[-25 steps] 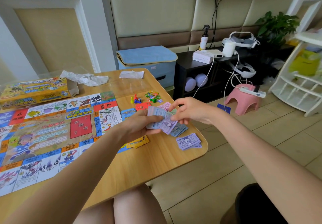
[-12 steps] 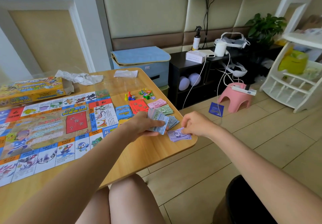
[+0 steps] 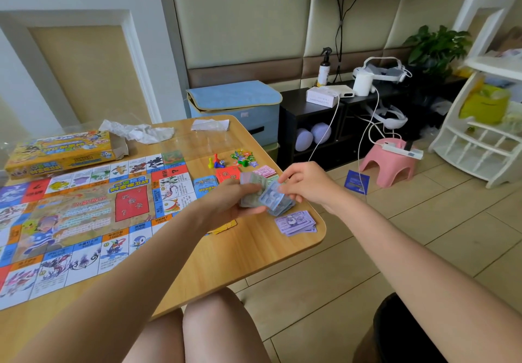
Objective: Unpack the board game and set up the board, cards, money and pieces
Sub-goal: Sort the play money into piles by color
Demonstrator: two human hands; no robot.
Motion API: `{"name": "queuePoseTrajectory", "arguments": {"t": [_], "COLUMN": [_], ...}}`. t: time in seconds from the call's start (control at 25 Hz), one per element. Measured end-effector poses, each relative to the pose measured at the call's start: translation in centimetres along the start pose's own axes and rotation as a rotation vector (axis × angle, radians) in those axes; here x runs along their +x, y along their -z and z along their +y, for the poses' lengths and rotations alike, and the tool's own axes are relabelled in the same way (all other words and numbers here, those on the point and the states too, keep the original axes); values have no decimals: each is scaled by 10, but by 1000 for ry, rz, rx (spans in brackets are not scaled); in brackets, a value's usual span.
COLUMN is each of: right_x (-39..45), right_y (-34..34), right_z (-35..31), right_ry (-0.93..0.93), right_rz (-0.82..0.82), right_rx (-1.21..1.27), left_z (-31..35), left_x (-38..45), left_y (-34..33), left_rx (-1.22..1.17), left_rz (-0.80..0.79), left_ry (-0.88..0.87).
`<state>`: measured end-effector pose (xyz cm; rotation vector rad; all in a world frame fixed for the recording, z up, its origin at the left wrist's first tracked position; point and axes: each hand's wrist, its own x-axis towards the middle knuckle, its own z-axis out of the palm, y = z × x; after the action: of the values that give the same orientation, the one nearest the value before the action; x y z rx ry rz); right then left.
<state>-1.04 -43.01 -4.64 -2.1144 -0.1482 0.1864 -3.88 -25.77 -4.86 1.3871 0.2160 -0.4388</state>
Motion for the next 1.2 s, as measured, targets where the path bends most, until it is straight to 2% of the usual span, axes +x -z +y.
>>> {"name": "queuePoseTrajectory", "arguments": {"t": [0.12, 0.28, 0.4, 0.48, 0.56, 0.64, 0.68, 0.72, 0.8, 0.92, 1.0, 1.12, 1.2], "right_x": [14, 14, 13, 15, 16, 16, 18, 23, 33, 49, 57, 63, 62], "right_y": [-6, -25, -21, -16, -14, -14, -14, -14, -13, -17, -25, -36, -37], "right_z": [9, 25, 21, 11, -2, -9, -10, -10, -6, 2, 9, 18, 19], "right_ry": [-81, -79, -45, 8, 39, 40, 40, 35, -9, -106, -151, -175, -145], "right_rz": [179, 131, 178, 203, 36, -115, -138, -114, 43, 266, 284, 252, 250], "right_rx": [37, -387, -469, -267, 7, 18, -7, -5, 107, 188, 85, -273, -423], "left_z": [3, -2, -5, -5, -5, -4, -2, -1, 3, 6, 4, 1, 1], "left_x": [4, 6, 11, 14, 15, 14, 14, 13, 15, 17, 19, 23, 27], "left_y": [17, 24, 23, 22, 19, 15, 14, 14, 21, 38, 44, 43, 41], "left_rx": [-1, 96, 181, 232, 255, 252, 217, 153, 20, 30, 65, 104, 118], "left_rz": [48, 93, 150, 150, 123, 86, 70, 70, 92, 94, 94, 107, 114], "left_ry": [-55, -45, -30, -25, -23, -28, -38, -54, -91, -101, -86, -66, -55]}}
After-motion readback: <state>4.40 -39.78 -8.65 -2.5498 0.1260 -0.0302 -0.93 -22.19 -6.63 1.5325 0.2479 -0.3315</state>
